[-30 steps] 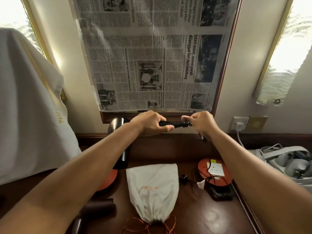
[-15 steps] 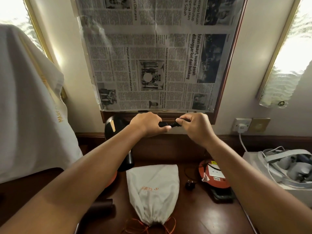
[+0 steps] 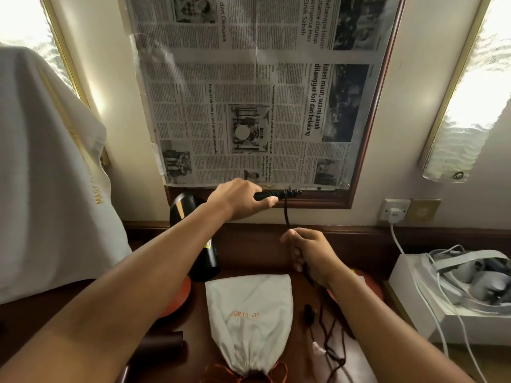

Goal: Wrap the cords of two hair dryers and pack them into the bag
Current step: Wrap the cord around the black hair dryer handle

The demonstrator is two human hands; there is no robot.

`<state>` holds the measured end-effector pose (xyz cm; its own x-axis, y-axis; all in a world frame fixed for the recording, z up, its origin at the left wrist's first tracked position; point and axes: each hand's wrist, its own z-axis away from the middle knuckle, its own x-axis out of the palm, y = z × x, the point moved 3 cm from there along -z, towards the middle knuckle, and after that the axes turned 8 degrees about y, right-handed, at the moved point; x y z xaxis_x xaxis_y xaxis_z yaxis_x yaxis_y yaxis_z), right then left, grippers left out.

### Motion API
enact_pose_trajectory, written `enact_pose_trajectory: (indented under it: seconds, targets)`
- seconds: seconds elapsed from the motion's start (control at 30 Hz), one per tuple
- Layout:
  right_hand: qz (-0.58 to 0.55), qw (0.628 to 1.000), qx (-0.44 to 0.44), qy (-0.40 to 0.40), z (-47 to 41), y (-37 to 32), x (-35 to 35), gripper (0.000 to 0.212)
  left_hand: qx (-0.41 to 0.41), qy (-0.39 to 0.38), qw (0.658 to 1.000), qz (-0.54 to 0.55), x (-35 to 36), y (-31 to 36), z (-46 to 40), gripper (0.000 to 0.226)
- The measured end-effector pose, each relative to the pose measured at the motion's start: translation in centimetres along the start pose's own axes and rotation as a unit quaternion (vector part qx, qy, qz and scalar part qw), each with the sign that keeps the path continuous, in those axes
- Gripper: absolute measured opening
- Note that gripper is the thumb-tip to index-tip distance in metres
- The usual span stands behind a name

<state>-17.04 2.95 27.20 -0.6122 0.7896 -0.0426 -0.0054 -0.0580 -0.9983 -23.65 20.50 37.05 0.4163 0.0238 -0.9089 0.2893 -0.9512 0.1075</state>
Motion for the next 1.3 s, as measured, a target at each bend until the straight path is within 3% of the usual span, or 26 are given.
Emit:
enact_pose_trajectory:
  seconds: [0.13,0.33,0.47,0.77,0.9,1.1,1.3]
  targets:
    - [-0.03,0.998,0.051,-0.037,-0.4,-0.1,-0.1,0.037,0.02,-0.004,0.999,0.034,-0.3,0.7,0.2,0.061]
    - [0.011,0.999,0.044,-0.023,-0.8,-1.3,-0.6,0.038,0.048,-0.017,0.998,0.042,-0.6,1.0,0.5,0.046]
    - [0.046,0.999,0.018,0.0,-1.4,-1.8,-1.2,0.037,0.065,-0.026,0.997,0.037,-0.7,1.0,0.7,0.061]
    - [0.216,0.974,-0.067,0.028,-3.9,-6.5,-3.4,0.022,0.099,-0.063,0.993,0.017,-0.8,1.5,1.1,0.043]
    - [0.279,0.954,-0.109,0.011,-4.2,-8.8,-3.7,0.022,0.106,-0.075,0.991,-0.016,-0.4,1.9,1.3,0.06]
    - [0.289,0.945,-0.15,0.038,-3.7,-10.0,-3.0,0.018,0.128,-0.066,0.986,-0.087,0.2,2.3,1.7,0.064]
    - [0.334,0.911,-0.223,0.09,-2.1,-10.6,-1.7,0.017,0.082,-0.08,0.989,-0.09,0.7,1.6,1.8,0.058]
